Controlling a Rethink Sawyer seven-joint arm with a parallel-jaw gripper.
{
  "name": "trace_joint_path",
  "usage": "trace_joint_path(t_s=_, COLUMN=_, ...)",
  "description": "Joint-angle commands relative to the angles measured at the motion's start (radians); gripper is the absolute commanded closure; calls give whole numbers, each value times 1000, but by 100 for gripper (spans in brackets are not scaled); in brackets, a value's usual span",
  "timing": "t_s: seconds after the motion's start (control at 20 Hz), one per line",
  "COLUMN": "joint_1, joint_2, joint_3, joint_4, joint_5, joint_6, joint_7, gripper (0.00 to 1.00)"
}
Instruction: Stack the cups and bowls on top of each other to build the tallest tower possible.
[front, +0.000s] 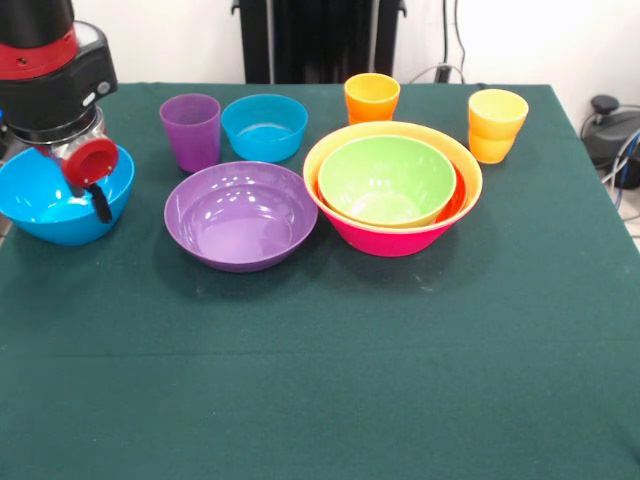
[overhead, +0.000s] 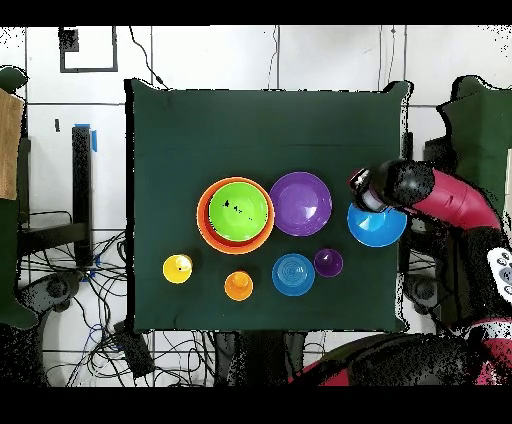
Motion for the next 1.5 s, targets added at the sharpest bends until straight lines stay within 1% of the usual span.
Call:
trace_joint_path(t_s=0.05, joint_1=-14, joint_2=1, joint_3=97, joint_4=107, joint_5=-49, joint_6=-68, joint_7=-198, gripper=0)
trace_joint_path(t_s=0.2, joint_1=-23, joint_2=1, joint_3=102, joint_4=113, joint_5=-50, joint_6=-73, joint_7=-199, gripper=0)
trace_joint_path(t_s=0.55, joint_1=-47, joint_2=-33, joint_3=105, joint_4=142, joint_5=-51, joint_6=-54, joint_7=-205, gripper=0)
trace_joint_path(t_s=0.95, joint_1=-38, joint_2=43, joint_3=108, joint_4=75, joint_5=-79, joint_6=-83, joint_7=-201, gripper=0)
trace_joint_path(t_s=1.05, joint_1=-38, joint_2=56, joint_3=109, joint_4=75, joint_5=-85, joint_6=-105, joint_7=-196, gripper=0)
trace_joint_path(t_s=1.3, joint_1=-42, joint_2=75, joint_3=115, joint_4=67, joint_5=-93, joint_6=-123, joint_7=-195, gripper=0)
trace_joint_path(t_s=1.5, joint_1=-45, joint_2=69, joint_3=117, joint_4=73, joint_5=-96, joint_6=-123, joint_7=-192, gripper=0)
